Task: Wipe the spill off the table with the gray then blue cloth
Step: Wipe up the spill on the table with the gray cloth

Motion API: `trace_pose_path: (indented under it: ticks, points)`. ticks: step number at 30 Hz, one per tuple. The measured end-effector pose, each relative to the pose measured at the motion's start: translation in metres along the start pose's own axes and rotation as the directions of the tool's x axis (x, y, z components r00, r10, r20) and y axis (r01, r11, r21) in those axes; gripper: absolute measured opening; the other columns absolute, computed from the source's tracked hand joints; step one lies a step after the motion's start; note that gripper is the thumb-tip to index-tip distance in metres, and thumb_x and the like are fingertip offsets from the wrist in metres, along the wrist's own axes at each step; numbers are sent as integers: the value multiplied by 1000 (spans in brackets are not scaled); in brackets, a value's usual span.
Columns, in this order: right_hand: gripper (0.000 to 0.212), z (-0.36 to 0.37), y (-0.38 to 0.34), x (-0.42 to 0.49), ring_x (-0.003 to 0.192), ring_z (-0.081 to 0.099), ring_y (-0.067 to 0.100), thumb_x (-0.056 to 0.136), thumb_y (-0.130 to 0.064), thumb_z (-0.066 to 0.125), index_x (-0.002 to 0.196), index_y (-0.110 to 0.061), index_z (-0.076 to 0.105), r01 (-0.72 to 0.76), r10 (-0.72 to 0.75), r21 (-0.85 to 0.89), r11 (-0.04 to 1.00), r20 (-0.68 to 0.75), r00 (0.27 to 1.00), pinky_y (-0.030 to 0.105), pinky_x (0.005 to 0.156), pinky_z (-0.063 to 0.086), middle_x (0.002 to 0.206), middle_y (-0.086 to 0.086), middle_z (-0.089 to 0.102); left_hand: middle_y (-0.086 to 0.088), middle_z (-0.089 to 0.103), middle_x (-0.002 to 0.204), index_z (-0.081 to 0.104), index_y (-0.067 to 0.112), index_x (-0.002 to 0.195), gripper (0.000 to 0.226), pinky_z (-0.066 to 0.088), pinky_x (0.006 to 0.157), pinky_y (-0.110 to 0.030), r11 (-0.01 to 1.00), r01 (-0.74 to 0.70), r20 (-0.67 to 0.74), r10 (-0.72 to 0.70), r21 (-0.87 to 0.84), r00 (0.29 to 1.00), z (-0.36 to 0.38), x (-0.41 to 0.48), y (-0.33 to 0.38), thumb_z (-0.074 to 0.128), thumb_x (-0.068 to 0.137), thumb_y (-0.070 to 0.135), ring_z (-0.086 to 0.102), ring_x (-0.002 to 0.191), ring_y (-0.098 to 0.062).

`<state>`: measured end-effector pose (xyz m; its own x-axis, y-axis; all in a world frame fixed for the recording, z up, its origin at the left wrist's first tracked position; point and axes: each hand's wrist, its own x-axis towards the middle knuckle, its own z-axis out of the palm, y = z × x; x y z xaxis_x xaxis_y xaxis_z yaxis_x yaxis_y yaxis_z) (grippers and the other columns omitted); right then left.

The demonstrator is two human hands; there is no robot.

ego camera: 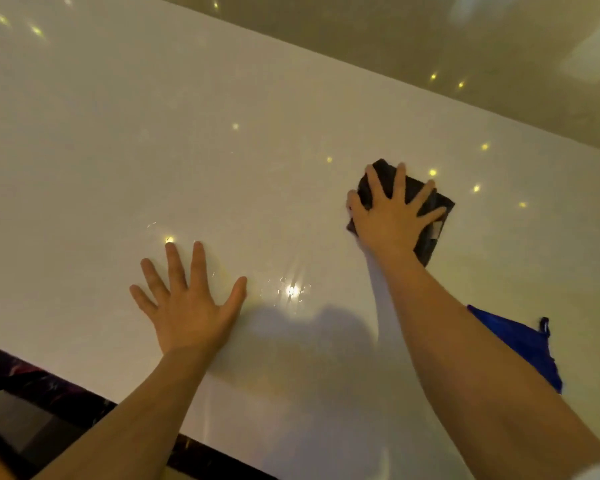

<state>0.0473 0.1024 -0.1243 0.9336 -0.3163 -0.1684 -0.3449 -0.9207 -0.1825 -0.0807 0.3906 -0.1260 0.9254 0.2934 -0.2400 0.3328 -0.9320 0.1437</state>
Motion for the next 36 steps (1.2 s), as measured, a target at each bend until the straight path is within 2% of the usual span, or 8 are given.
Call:
trace_pose_path:
  ticks: [3,7,11,14,18,22,28,36]
  points:
    - [73,26,-38,-72,151,-2,58,91,-77,20,158,-48,22,269,-267,-51,962,30,963,83,109,-9,173,4,14,-6,-4,170,2,35,159,97,-5,120,-65,1000,-5,-16,5,2,1000,1,1,-1,12,79,89,-13,154,-40]
    - [65,23,-6,-159,156,-4,49,98,-72,26,158,-50,19,689,-678,-1,725,176,714,80,115,0,174,1,11,-5,-8,170,-4,37,158,95,-5,120,-66,999,-22,-7,22,33,1000,1,0,0,11,80,89,-14,153,-40]
    - [76,-12,29,-149,155,8,37,98,-55,51,162,-40,14,250,-294,274,929,137,946,58,123,17,172,3,11,-6,-2,170,8,35,158,92,-5,118,-66,996,80,30,-78,-49,996,-11,-2,14,18,82,87,-7,154,-40]
    - [71,-23,34,-129,134,43,37,96,-42,65,153,-14,35,-137,62,346,928,220,974,46,108,42,153,17,40,-14,41,147,53,21,136,89,28,110,-58,972,118,58,-109,-205,992,-17,-16,61,27,80,85,35,133,-41]
    - [42,-33,22,-120,106,66,34,93,-21,69,129,-6,53,-269,69,490,829,388,919,33,80,49,116,17,70,-15,52,127,59,14,118,57,40,96,-46,980,53,206,-12,-193,978,-15,-40,113,60,85,61,48,116,-37]
    - [10,-55,30,-115,103,67,30,91,-12,65,95,-20,70,-260,-5,592,763,407,913,34,90,52,108,11,74,-14,66,103,55,13,97,20,48,78,-37,836,92,284,78,-541,956,-35,-30,136,66,93,29,61,94,-32]
    - [13,-104,79,-112,80,65,31,104,-7,51,105,-13,62,-525,34,849,63,524,851,43,75,57,92,21,68,-17,66,95,51,18,87,17,55,68,-38,520,46,235,303,-853,924,-80,-31,202,65,95,19,64,86,-31]
    - [22,-163,212,-70,90,69,25,107,-11,46,113,-22,64,-385,352,921,-55,379,856,36,68,55,104,10,72,-17,66,112,52,19,110,28,58,66,-38,452,120,350,469,-884,811,-77,-26,369,56,95,-4,67,91,-28]
